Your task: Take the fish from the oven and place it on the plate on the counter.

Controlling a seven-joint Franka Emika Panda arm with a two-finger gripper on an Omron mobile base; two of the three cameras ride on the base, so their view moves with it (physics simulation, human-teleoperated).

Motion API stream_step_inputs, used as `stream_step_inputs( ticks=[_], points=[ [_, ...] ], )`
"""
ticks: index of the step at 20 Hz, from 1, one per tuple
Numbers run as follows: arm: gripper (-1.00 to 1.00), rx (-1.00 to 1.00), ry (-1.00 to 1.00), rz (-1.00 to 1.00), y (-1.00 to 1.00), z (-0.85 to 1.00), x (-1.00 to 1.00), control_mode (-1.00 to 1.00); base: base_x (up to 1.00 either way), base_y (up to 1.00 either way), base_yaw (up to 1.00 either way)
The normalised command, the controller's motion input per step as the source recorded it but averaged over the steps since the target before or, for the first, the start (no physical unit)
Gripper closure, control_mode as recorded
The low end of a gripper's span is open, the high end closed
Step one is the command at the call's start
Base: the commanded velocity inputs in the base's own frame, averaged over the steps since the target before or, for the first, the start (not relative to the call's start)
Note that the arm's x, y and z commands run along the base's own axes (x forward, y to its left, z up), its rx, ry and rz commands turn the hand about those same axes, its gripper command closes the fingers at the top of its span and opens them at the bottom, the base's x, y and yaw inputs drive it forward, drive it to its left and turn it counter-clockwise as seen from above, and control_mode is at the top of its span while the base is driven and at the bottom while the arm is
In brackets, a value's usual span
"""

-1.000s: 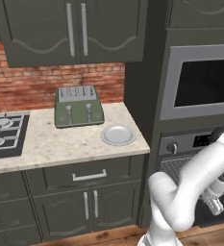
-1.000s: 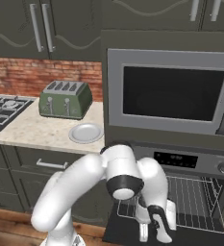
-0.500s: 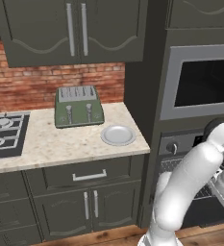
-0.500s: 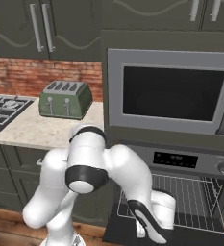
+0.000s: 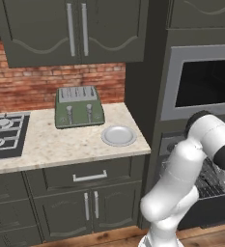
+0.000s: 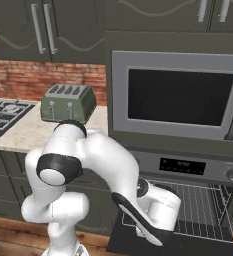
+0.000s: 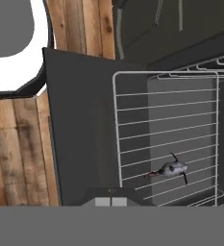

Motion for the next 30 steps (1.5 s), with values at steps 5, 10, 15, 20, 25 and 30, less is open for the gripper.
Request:
stream_step_inputs(
  ticks=[5, 10, 15, 20, 25, 30],
  points=[
    [1.00, 0.33, -0.01, -0.08, -0.33, 0.28, 0.16, -1.00, 0.00, 0.00, 0.00],
    [1.00, 0.35, -0.20, -0.07, -0.16, 0.20, -0.01, -1.00, 0.00, 0.00, 0.00],
    [1.00, 0.30, -0.32, -0.17, -0.11, 0.03, -0.14, -1.00, 0.00, 0.00, 0.00],
    [1.00, 0.30, -0.27, -0.25, -0.40, 0.11, -0.12, -1.00, 0.00, 0.00, 0.00],
    [1.00, 0.34, -0.10, -0.29, -0.75, 0.02, -0.30, -1.00, 0.00, 0.00, 0.00],
    [1.00, 0.40, -0.03, -0.27, -0.93, 0.01, -0.26, -1.00, 0.00, 0.00, 0.00]
  ],
)
